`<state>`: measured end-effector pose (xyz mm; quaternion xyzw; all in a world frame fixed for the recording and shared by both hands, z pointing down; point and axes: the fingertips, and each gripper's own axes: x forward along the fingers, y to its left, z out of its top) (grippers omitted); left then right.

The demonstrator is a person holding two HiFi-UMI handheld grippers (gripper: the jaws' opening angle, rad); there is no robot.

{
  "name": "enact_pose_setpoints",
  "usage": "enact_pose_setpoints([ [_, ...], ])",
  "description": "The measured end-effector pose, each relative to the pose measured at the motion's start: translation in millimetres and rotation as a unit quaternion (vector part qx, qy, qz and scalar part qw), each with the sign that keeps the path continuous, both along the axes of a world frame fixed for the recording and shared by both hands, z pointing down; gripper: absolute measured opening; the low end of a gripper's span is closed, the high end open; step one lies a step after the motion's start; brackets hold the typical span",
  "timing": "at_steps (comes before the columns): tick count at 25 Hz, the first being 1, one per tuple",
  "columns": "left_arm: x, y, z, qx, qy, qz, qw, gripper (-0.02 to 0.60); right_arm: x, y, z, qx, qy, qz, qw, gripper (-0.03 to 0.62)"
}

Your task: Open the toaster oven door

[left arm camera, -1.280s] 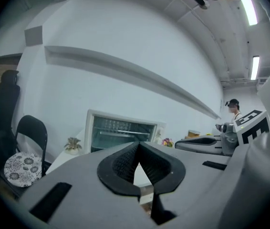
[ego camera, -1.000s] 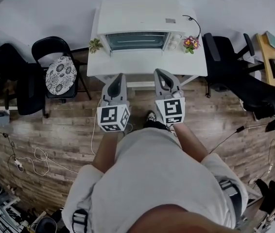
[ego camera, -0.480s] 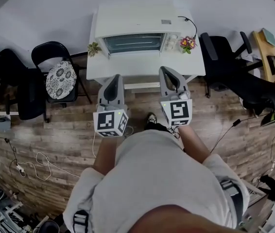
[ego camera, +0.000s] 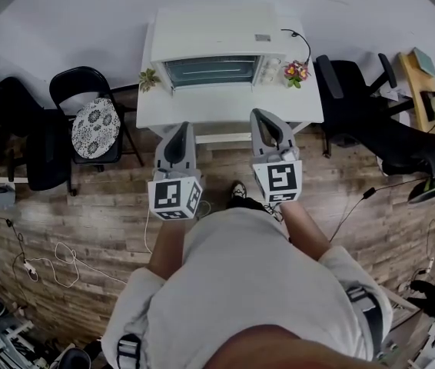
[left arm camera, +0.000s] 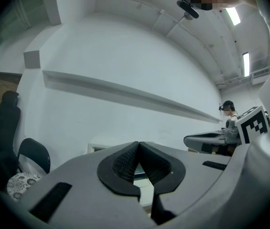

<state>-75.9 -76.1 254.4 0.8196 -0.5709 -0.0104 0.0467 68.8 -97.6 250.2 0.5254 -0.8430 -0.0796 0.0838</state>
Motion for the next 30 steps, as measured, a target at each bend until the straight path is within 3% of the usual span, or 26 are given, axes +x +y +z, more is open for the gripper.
enact_pose_setpoints([
  [30, 11.7, -3.0, 8.8, -0.009, 0.001, 0.007, 0.9999, 0.017, 11.2, -2.2, 6.0, -0.010, 0.001, 0.004, 1.000, 0.000],
])
